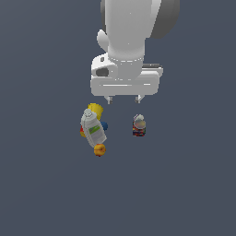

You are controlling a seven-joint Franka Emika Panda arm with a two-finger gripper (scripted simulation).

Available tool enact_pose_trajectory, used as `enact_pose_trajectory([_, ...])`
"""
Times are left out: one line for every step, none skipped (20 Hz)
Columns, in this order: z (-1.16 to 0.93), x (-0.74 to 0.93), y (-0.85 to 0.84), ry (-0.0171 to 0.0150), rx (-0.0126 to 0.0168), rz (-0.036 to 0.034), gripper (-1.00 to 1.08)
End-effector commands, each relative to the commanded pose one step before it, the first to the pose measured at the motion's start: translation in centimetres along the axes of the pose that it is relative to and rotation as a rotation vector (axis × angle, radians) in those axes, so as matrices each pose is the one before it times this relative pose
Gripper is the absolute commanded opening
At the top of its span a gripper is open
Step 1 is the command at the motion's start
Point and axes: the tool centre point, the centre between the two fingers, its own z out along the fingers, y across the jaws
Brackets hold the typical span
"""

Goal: Pick up a designated object from a clutter of objects.

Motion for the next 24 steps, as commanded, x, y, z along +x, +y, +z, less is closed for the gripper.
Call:
enact_pose_trajectory([0.0,0.0,0.001,0.0,0.0,0.0,1.0])
enact_pose_trajectory([0.004,0.021,-0.019,0.00034,-0.0005,-0.00033,1.0])
enact_pose_trajectory([0.002,0.054,-0.073,0.00121,-0.00173,-0.00113,1.0])
enact_pose_trajectory([0.003,0.09,-0.113,0.00193,-0.00273,-0.00177,1.0])
enact_pose_trajectory([0.0,0.127,-0.15,0.00265,-0.00366,-0.00232,1.0])
enact_pose_trajectory([-0.015,0.162,-0.19,0.00344,-0.00462,-0.00279,1.0])
enact_pose_trajectory([-0.035,0.162,-0.175,0.00337,-0.00438,-0.00238,1.0])
enact_pose_trajectory([-0.053,0.126,-0.126,0.00263,-0.00332,-0.00145,1.0])
enact_pose_trajectory([-0.061,0.091,-0.071,0.00176,-0.00217,-0.00054,1.0])
enact_pose_trajectory([-0.058,0.054,-0.023,0.00088,-0.00105,0.00016,1.0])
enact_pose_trajectory([-0.042,0.009,0.014,0.00021,-0.00022,0.00062,1.0])
enact_pose_trajectory([-0.013,-0.028,-0.008,0.0,0.0,0.0,1.0])
enact_pose_trajectory([0.074,-0.018,0.016,-0.00072,0.00085,-0.00043,1.0])
enact_pose_trajectory([0.103,-0.026,-0.027,-0.00029,0.00028,-0.00132,1.0])
enact_pose_trajectory([0.145,-0.027,-0.071,-0.0001,0.0,-0.00239,1.0])
enact_pose_trajectory([0.189,-0.031,-0.087,0.00005,-0.0002,-0.003,1.0])
enact_pose_trajectory([0.236,-0.037,-0.116,0.00012,-0.00032,-0.00389,1.0])
enact_pose_trajectory([0.285,-0.047,-0.144,0.00014,-0.00038,-0.00477,1.0])
enact_pose_trajectory([0.335,-0.061,-0.163,0.0001,-0.00035,-0.00551,1.0])
enact_pose_trajectory([0.386,-0.076,-0.183,0.00005,-0.00031,-0.00628,1.0])
enact_pose_trajectory([0.434,-0.092,-0.207,0.00002,-0.00029,-0.0071,1.0])
enact_pose_trajectory([0.478,-0.106,-0.231,0.00002,-0.00031,-0.0079,1.0])
enact_pose_trajectory([0.522,-0.121,-0.254,0.00006,-0.00035,-0.00867,1.0])
enact_pose_trajectory([0.567,-0.137,-0.279,0.00008,-0.00038,-0.00951,1.0])
